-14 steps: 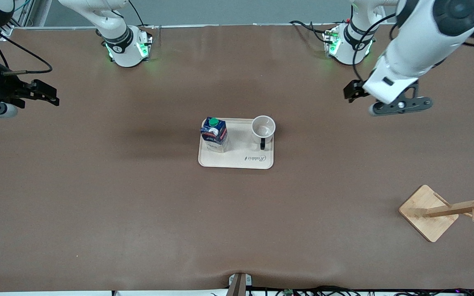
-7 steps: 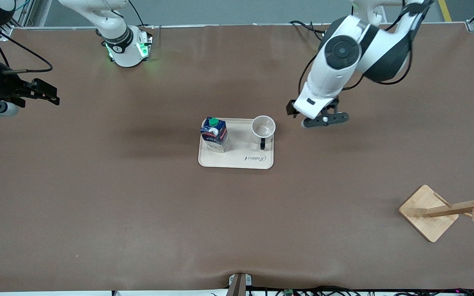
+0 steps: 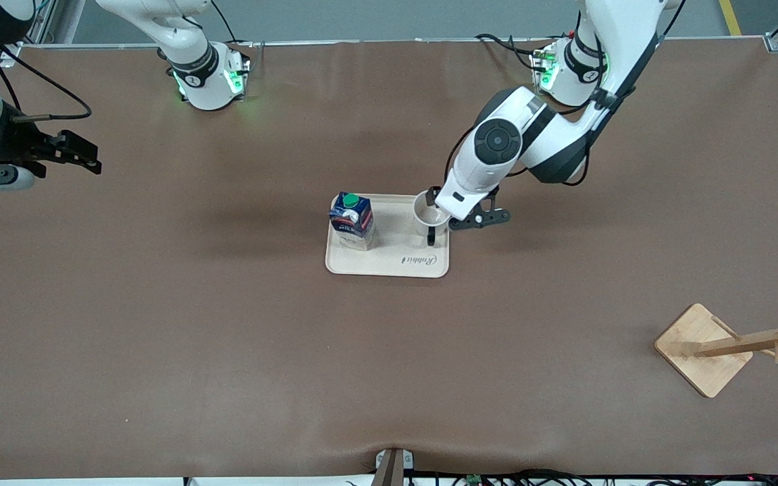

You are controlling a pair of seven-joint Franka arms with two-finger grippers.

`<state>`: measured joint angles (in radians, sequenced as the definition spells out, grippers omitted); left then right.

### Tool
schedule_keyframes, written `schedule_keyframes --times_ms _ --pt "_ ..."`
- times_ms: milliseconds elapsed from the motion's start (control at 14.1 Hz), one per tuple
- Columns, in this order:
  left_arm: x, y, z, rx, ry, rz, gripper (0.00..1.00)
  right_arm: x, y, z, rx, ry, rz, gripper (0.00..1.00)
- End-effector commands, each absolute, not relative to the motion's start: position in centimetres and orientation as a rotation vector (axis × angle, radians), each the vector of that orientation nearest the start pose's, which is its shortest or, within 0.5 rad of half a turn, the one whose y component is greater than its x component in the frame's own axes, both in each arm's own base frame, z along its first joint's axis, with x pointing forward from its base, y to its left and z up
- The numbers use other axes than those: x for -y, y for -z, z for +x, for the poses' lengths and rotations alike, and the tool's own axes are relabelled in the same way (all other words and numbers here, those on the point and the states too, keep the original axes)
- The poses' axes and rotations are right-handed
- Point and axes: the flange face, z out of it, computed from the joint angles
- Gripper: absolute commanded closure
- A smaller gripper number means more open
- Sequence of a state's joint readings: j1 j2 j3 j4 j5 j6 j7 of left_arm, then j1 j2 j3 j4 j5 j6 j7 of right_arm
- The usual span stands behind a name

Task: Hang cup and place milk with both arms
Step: 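Reach the left gripper to the white mug and grasp its rim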

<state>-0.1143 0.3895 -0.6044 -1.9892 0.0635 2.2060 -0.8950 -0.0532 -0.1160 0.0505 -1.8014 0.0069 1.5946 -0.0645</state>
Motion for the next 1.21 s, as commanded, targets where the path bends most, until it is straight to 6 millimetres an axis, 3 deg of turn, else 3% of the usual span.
schedule_keyframes --times_ms 0,355,640,853,995,1137 --pt "39.2 -26.9 45.4 0.210 -0.283 -3.154 0.10 0.1 -57.7 50.3 0.084 -0.118 -3.134 0.00" --pt "39.6 -24.3 45.2 0.175 -0.303 -3.157 0.43 -0.2 -57.7 50.3 0.085 -0.108 -3.131 0.00" --pt "39.8 -23.8 45.5 0.145 -0.276 -3.153 1.00 -1.1 -57.4 50.2 0.086 -0.108 -3.071 0.00" --pt "39.8 -24.6 46.0 0.141 -0.251 -3.162 1.00 -1.7 -56.2 50.0 0.092 -0.125 -3.069 0.00" --pt "39.6 -26.5 46.8 0.142 -0.206 -3.167 1.00 -3.8 -55.8 50.2 0.145 -0.135 -3.068 0.00" --pt "38.9 -29.5 48.0 0.156 -0.147 -3.162 1.00 -4.1 -55.4 50.2 0.140 -0.154 -3.066 0.00"
